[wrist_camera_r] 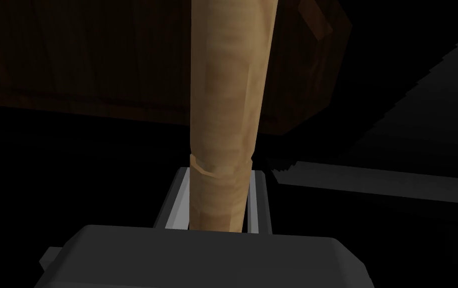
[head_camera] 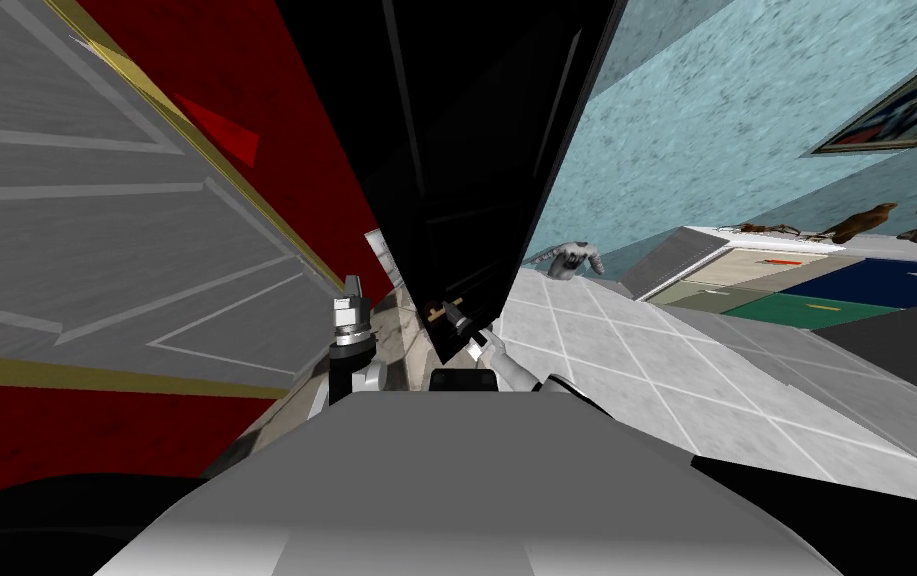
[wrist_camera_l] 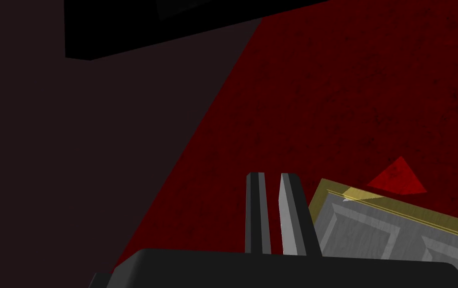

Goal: Push the door open

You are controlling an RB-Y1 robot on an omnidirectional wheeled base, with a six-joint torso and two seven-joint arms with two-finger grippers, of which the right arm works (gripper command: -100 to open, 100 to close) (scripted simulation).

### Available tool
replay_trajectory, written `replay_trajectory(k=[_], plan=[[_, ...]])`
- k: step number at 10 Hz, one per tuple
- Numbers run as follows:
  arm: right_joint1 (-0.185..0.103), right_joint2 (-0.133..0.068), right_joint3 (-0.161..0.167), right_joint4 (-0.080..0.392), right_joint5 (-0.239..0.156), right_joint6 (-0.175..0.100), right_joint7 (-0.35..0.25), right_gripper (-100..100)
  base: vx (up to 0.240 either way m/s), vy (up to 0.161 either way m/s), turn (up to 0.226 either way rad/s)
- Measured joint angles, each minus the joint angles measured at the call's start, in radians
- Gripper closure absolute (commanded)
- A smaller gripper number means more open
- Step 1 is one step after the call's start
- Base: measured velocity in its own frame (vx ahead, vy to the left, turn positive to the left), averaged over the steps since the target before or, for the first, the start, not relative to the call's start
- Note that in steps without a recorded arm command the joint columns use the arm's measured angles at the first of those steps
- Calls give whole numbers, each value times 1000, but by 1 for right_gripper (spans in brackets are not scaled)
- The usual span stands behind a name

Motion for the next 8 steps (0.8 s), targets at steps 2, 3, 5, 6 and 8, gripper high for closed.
replay_trajectory(k=[2,3,5,6,8], plan=[[-3,12,-26,20,1,-1,11,100,72,139,-89],[2,6,-37,6,0,12,13,100,56,109,-53],[4,8,-56,-1,-1,19,17,100,60,106,-26],[4,11,-65,5,-1,14,22,100,36,117,-56],[4,21,-88,15,-1,10,29,100,53,151,-84]])
